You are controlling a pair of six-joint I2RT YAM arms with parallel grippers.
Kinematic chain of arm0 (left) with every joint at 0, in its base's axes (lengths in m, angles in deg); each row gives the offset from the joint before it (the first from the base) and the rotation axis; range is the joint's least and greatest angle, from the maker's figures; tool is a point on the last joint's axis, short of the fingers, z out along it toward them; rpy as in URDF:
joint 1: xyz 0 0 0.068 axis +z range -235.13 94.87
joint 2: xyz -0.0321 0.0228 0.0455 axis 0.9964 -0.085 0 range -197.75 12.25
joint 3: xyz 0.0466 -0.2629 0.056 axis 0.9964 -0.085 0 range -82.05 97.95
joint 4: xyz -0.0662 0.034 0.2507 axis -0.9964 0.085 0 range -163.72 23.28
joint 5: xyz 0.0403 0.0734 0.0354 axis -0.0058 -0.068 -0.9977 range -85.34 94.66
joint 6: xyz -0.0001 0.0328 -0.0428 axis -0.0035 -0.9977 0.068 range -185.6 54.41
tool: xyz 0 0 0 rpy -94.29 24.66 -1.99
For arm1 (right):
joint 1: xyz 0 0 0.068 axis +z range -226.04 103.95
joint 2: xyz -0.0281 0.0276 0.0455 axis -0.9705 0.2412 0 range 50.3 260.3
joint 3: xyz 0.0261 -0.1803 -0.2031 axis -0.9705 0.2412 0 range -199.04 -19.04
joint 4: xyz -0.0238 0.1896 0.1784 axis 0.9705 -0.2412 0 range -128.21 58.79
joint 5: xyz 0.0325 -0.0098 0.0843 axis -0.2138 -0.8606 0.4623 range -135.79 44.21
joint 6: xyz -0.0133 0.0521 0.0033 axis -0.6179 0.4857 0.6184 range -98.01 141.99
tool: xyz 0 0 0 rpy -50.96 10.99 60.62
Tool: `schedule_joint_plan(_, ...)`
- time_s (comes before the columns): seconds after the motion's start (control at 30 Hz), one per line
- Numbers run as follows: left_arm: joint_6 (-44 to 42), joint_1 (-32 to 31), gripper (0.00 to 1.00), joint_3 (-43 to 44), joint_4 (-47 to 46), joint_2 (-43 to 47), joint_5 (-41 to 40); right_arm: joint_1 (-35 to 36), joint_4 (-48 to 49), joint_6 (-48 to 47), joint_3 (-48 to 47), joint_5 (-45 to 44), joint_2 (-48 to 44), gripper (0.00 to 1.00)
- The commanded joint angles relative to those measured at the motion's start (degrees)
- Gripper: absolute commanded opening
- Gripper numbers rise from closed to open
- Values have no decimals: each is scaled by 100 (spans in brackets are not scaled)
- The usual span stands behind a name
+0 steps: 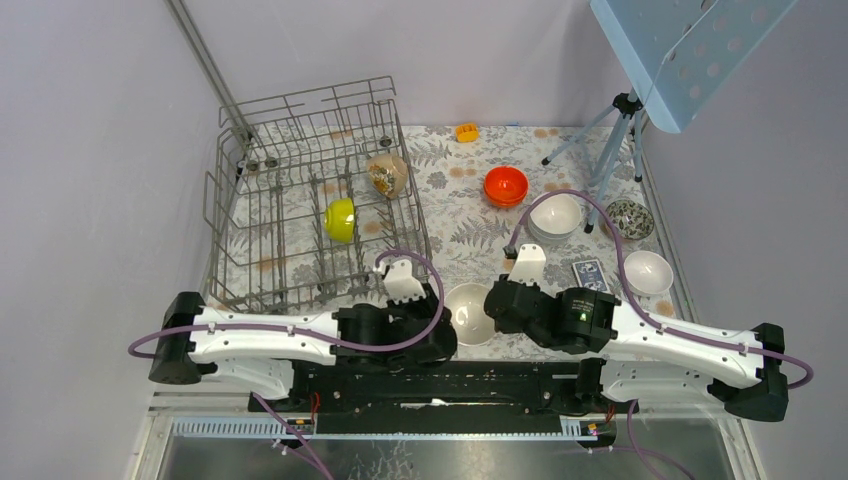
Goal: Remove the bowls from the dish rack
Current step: Place the bowl at the center of the board.
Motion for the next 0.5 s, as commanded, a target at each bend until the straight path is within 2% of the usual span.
schedule_joint_plan(0.0, -108, 16, 29, -147, -513, -64, 148, 39, 153, 296, -340, -31, -165, 0)
schedule_joint_plan(0.17, -131, 17, 3, -225, -640, -81, 197, 28, 61, 243, -341, 76, -94, 0)
schedule_joint_plan(0.27, -88, 16, 0, -250, -642, -97, 237, 36, -56, 127, -386, 107, -16, 2)
schedule_joint_plan(0.37, -75, 17, 0, -246, -644, -124, 305, 31, -159, -107, -447, 92, 15, 28)
schedule_joint_plan(0.47, -147, 19, 0, -210, -645, -136, 347, 31, -321, -339, -541, -4, -31, 45)
